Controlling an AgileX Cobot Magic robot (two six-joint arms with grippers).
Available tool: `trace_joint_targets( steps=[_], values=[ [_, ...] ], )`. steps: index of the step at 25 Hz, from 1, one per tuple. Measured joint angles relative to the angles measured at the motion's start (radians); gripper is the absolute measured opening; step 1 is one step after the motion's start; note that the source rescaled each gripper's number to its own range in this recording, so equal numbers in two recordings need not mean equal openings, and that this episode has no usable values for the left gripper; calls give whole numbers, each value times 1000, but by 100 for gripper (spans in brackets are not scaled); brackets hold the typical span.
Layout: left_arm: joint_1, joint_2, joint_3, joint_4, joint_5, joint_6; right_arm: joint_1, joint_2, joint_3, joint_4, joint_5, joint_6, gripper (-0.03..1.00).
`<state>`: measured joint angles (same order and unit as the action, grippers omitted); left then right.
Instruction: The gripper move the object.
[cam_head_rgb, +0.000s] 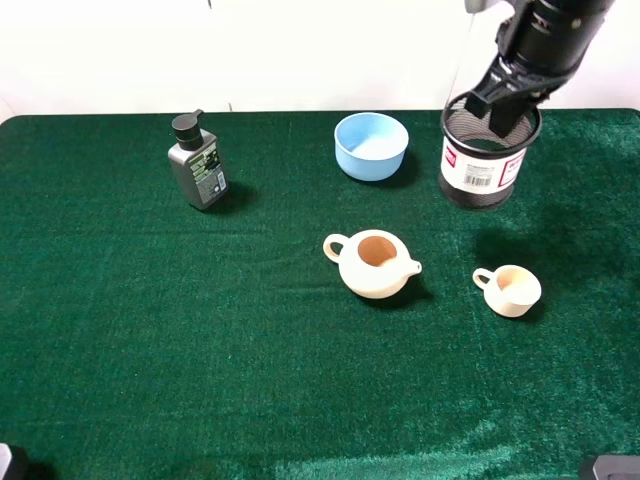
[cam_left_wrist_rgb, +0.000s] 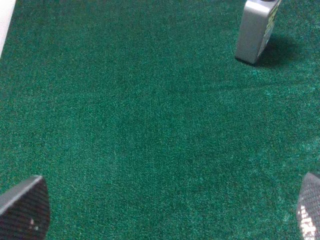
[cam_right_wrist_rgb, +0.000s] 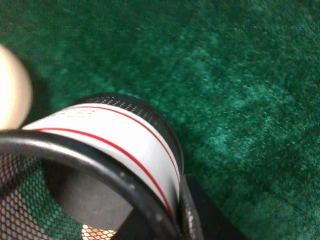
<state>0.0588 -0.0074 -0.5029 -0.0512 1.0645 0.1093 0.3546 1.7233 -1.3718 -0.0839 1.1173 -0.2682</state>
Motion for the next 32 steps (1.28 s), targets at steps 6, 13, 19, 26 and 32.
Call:
trace_joint_targets(
  steps=[6,13,19,26,32],
  values=[
    [0,0,0,0,0,0,-73,0,113,0,-134,-2,0],
    [0,0,0,0,0,0,-152,8,189,0,-236,-4,0],
    [0,0,0,0,0,0,-188,85,191,1,-277,-16,0],
    [0,0,0,0,0,0,-201,165,192,7,-317,-19,0],
    [0,0,0,0,0,0,-201,178,192,11,-330,-23,0]
  ],
)
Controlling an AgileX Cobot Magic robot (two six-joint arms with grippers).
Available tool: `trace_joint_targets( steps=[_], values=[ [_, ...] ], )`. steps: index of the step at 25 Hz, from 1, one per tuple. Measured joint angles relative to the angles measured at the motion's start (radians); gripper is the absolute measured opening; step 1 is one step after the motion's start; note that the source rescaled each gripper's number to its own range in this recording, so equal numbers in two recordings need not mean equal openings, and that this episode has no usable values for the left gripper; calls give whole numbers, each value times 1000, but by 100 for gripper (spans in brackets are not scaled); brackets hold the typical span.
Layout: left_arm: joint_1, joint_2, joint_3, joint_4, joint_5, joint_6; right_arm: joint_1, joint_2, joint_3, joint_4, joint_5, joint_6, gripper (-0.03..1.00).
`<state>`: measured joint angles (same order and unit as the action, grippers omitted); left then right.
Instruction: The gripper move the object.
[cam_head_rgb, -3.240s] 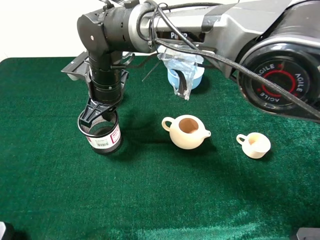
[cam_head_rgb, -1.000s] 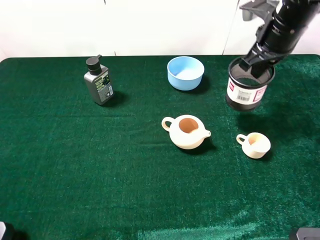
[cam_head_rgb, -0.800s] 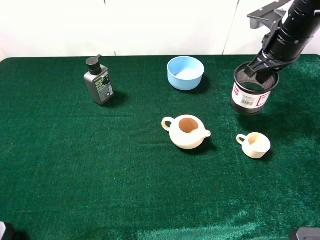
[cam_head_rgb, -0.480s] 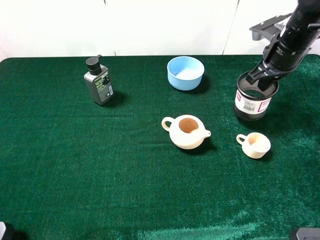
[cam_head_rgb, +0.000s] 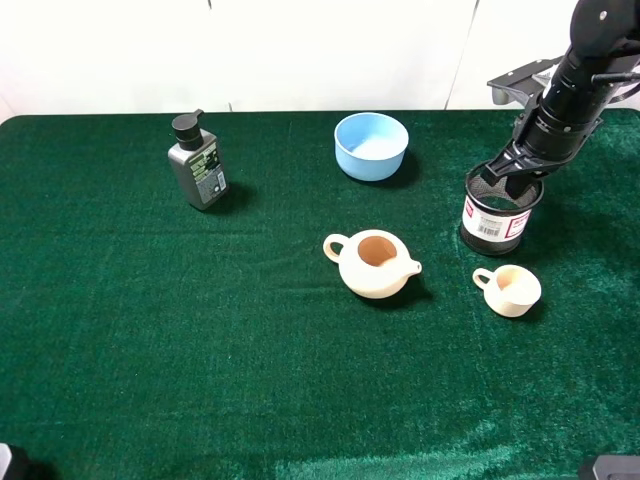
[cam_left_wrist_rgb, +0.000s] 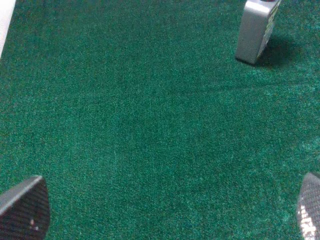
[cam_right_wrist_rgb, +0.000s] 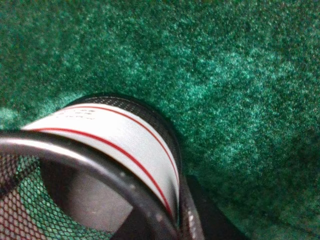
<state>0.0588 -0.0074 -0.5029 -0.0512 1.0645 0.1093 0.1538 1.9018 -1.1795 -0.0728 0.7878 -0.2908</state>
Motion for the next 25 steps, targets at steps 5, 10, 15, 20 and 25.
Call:
trace_joint_targets(
  steps=[5,10,15,20,25],
  values=[
    [0,0,0,0,0,0,0,0,0,1,4,0,0],
    [0,0,0,0,0,0,0,0,0,5,5,0,0],
    [0,0,0,0,0,0,0,0,0,10,9,-4,10],
    [0,0,0,0,0,0,0,1,0,15,5,-4,31],
    [0,0,0,0,0,0,0,-13,0,15,-5,-4,36]
  ],
)
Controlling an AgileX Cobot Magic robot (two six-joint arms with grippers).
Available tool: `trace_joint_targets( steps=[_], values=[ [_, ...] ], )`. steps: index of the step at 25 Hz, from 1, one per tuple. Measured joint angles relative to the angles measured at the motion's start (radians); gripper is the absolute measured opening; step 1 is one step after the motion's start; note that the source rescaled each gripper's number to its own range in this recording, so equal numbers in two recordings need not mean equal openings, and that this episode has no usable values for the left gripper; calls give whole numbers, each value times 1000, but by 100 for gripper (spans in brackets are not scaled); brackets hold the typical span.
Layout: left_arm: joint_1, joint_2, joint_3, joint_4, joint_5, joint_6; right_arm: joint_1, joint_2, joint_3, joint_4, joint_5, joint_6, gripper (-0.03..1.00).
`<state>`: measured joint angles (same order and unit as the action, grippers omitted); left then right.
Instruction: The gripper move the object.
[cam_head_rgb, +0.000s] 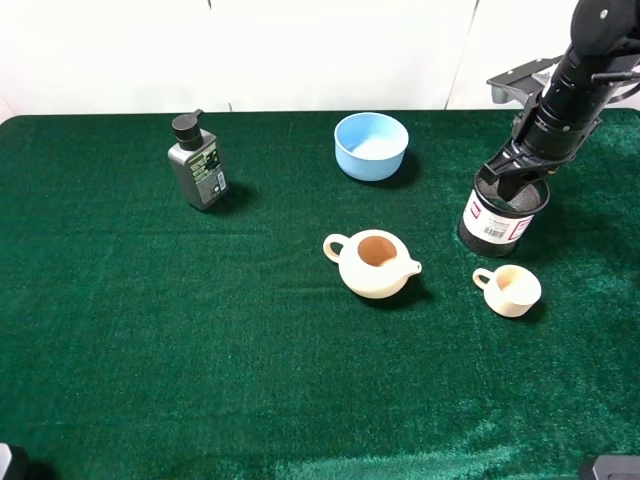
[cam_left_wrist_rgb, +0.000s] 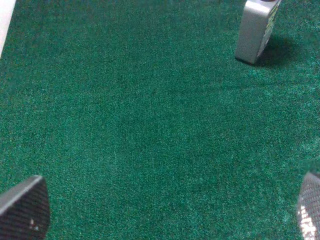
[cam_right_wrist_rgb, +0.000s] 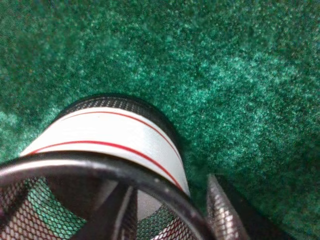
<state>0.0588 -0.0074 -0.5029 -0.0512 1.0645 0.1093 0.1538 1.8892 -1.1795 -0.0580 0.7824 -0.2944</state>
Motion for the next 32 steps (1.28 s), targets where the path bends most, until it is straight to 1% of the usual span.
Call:
trace_joint_targets(
  steps=[1,6,8,13,19,21,28,32],
  values=[
    [0,0,0,0,0,0,0,-7,0,0,0,0,38],
    [0,0,0,0,0,0,0,-69,0,0,1,0,71],
    [0,0,0,0,0,0,0,-99,0,0,8,0,76],
    [0,0,0,0,0,0,0,-187,0,7,55,0,80],
    [0,0,0,0,0,0,0,-343,18,48,92,4,95],
    [0,0,0,0,0,0,0,-397,36,58,102,8,98],
    [0,0,0,0,0,0,0,-670,165,83,101,46,100],
    [0,0,0,0,0,0,0,-834,270,100,76,51,100]
  ],
)
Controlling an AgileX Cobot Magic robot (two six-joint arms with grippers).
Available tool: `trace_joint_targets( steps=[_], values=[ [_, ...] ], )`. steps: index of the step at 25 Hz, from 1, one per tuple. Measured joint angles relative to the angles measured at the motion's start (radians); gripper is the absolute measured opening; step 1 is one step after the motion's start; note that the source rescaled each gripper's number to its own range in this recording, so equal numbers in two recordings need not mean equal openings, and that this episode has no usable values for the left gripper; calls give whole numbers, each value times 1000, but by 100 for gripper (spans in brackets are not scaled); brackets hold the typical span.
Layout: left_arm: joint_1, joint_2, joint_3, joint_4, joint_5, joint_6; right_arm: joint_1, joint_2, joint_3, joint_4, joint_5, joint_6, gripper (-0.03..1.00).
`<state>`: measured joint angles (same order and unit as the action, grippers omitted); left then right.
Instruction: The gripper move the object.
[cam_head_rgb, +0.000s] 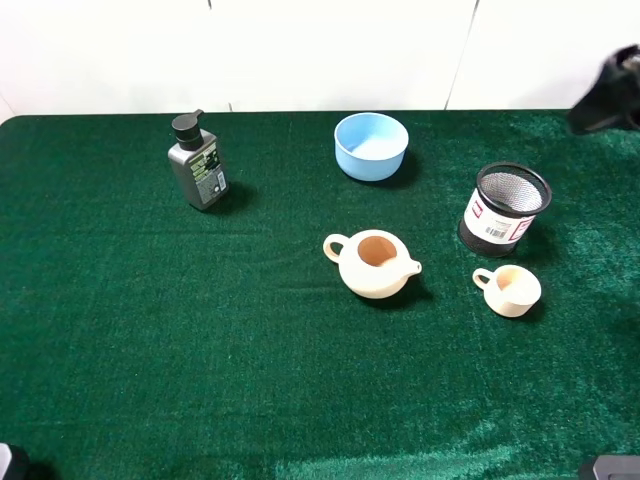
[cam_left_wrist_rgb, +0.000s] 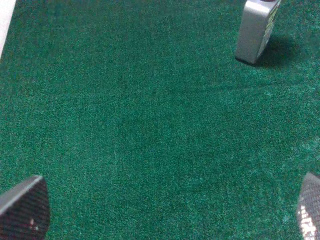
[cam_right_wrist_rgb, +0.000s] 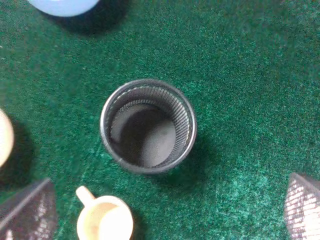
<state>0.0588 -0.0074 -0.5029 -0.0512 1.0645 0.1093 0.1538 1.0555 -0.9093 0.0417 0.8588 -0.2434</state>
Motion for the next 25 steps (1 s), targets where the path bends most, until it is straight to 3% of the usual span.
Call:
trace_joint_targets(
  steps=[9,17,25],
  values=[
    [0,0,0,0,0,0,0,-435,225,25,-11,33,100],
    [0,0,0,0,0,0,0,-699,290,26,114,94,100],
    [0,0,0,0,0,0,0,-952,383,46,134,107,100]
  ],
)
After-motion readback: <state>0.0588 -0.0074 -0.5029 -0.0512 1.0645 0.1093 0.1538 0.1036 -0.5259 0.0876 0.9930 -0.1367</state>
